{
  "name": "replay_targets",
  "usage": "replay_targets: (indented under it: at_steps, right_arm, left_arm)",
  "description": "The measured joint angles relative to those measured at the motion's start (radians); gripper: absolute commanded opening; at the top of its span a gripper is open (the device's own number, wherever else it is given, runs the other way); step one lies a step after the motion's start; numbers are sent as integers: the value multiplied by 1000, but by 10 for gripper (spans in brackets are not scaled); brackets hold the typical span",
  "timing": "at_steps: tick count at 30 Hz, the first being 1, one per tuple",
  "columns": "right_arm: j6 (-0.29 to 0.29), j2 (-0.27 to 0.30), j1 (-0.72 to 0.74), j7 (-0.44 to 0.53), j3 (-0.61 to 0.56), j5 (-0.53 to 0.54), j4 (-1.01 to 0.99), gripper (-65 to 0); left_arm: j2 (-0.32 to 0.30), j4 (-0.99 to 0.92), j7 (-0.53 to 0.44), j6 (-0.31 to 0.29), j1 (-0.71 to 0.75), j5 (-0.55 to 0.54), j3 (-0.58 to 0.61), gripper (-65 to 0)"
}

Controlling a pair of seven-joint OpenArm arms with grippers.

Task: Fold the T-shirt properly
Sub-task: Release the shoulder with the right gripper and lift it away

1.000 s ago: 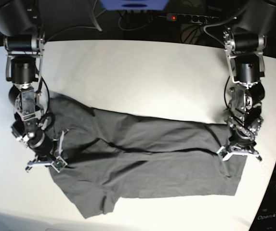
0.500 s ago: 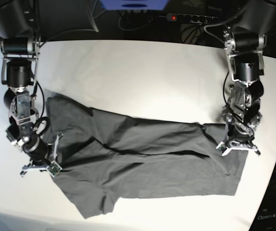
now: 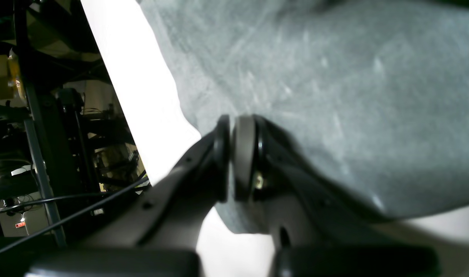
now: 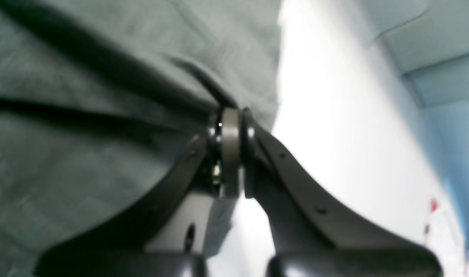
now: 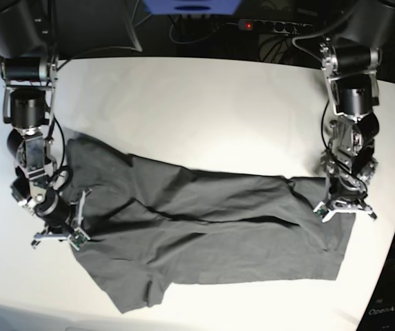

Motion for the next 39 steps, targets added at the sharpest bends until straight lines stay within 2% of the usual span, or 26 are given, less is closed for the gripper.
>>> replay_targets:
  at_steps: [3, 10, 13, 16, 19, 23, 27, 29, 33, 35, 39]
  right_arm:
    - [4, 0, -5, -1, 0, -1, -4, -564]
    - [0, -26, 2, 0, -3, 0, 2, -157]
    - [0, -18, -2, -13, 4, -6, 27, -106]
    - [3, 5, -5, -26, 5, 0, 68, -106]
    - [-2, 34, -38, -106, 25, 1, 143, -142]
    - [4, 29, -92, -172, 132, 0, 222, -295]
    - [-3, -8, -105, -285, 217, 5, 320, -474]
    - [-3, -48, -116, -384, 272, 4, 371, -528]
    - [11, -137, -169, -539, 393, 3, 472, -538]
    - [0, -166, -178, -578, 433, 3, 502, -538]
    - [0, -236, -177, -676, 514, 4, 518, -537]
  left_arm:
    - [-13, 0, 1, -6, 1, 0, 0, -625]
    - [-18, 0, 1, -4, 2, 0, 0, -625]
    - [-18, 0, 1, -3, 2, 0, 0, -625]
    - [-18, 0, 0, -4, 2, 0, 0, -625]
    - [-24, 0, -2, -4, 2, -1, 0, -625]
    - [-34, 0, 0, -4, 3, 0, 0, -625]
    - [-33, 0, -50, -3, 3, -1, 0, -625]
    - [-35, 0, -73, -5, 4, 0, 0, -625]
    - [-48, 0, -68, -9, 8, 0, 0, -625]
    - [-48, 0, -77, -11, 9, -1, -1, -625]
    - [-60, -62, -190, -10, 5, -47, 1, -625]
